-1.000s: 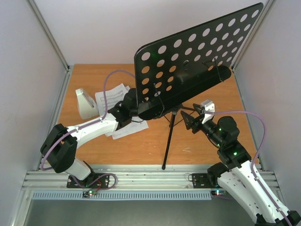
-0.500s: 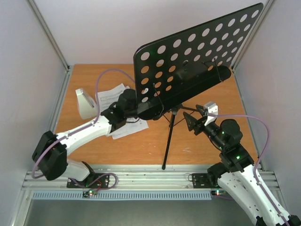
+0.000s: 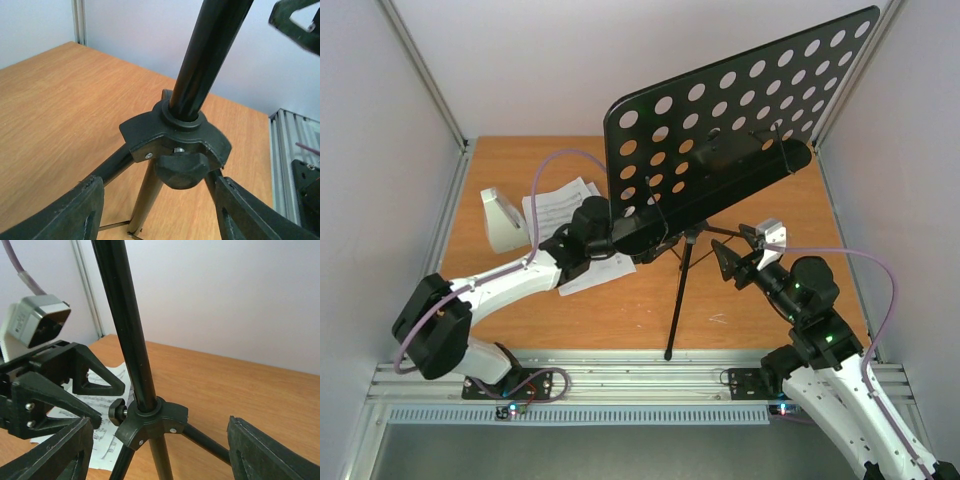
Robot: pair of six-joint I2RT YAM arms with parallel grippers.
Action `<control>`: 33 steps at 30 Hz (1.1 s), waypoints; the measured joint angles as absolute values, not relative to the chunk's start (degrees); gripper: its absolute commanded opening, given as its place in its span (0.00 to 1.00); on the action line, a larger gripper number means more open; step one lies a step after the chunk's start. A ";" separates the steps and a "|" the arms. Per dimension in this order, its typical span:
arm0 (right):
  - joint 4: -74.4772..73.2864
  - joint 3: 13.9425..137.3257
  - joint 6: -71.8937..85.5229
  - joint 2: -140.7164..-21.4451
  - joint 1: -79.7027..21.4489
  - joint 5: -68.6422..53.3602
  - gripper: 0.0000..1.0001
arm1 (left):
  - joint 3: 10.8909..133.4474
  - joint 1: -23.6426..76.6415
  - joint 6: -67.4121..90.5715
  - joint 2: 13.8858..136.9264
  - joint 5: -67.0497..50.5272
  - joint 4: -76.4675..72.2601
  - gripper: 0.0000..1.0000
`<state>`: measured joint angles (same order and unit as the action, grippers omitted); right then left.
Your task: Pack up the instrument practice props
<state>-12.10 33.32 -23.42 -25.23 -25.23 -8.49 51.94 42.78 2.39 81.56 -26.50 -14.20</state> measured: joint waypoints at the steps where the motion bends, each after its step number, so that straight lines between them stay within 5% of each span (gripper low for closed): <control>1: -12.23 33.32 -23.42 -25.04 -25.23 -8.47 0.75 | 52.12 42.81 1.39 82.13 -26.63 -14.22 0.61; 14: -13.17 33.32 -23.42 -24.56 -25.23 -8.29 0.75 | 54.76 43.88 -5.50 84.60 -26.79 -13.98 0.56; 33: -13.34 33.32 -23.42 -24.67 -25.23 -7.90 0.75 | 57.12 45.10 -8.95 86.08 -26.09 -12.49 0.24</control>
